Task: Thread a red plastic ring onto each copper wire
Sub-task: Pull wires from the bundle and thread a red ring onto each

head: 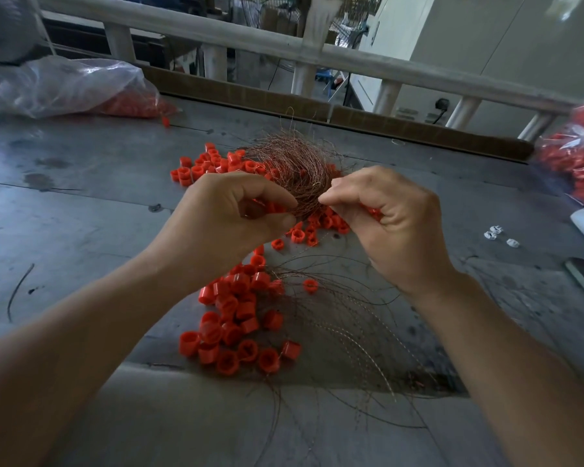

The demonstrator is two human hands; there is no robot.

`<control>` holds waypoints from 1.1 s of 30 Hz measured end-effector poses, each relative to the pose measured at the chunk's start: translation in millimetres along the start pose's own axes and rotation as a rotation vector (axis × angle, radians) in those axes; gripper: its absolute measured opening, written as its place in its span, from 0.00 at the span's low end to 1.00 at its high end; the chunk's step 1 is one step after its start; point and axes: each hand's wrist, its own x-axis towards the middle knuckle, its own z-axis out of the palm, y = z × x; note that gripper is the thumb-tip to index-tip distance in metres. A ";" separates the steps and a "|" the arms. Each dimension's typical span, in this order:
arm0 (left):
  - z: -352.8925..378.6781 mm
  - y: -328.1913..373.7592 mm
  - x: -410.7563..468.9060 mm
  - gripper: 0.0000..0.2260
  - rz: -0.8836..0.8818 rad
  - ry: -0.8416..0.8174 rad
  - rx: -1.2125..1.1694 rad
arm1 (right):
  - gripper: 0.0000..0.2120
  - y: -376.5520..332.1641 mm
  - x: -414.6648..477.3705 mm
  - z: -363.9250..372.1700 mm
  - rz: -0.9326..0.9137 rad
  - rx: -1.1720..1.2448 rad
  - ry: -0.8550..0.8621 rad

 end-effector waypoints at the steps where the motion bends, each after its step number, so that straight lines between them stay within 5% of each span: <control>1: 0.5 2.3 -0.8 0.07 0.012 -0.008 -0.032 | 0.06 -0.9 0.6 -0.9 -0.006 0.013 -0.016; 4: 1.7 6.5 -2.7 0.13 0.060 -0.038 -0.094 | 0.07 -6.6 0.3 -1.6 0.000 0.034 -0.089; 10: 1.6 2.6 -0.7 0.02 0.065 -0.056 -0.062 | 0.10 -16.9 -2.4 2.7 0.070 0.101 -0.145; 14: 1.7 0.3 0.4 0.08 0.067 -0.067 0.013 | 0.08 -14.9 -2.0 2.9 0.058 0.114 -0.152; 20: 0.3 3.0 -0.4 0.03 0.073 -0.053 0.010 | 0.02 -13.3 -0.5 -0.5 0.055 -0.031 -0.173; 27: -0.2 2.4 0.3 0.21 0.082 -0.038 -0.060 | 0.03 -13.4 4.3 -14.2 0.134 -0.043 -0.085; 33: -1.3 3.8 0.8 0.16 0.022 -0.050 -0.229 | 0.02 -23.6 6.2 -18.7 0.138 -0.012 -0.053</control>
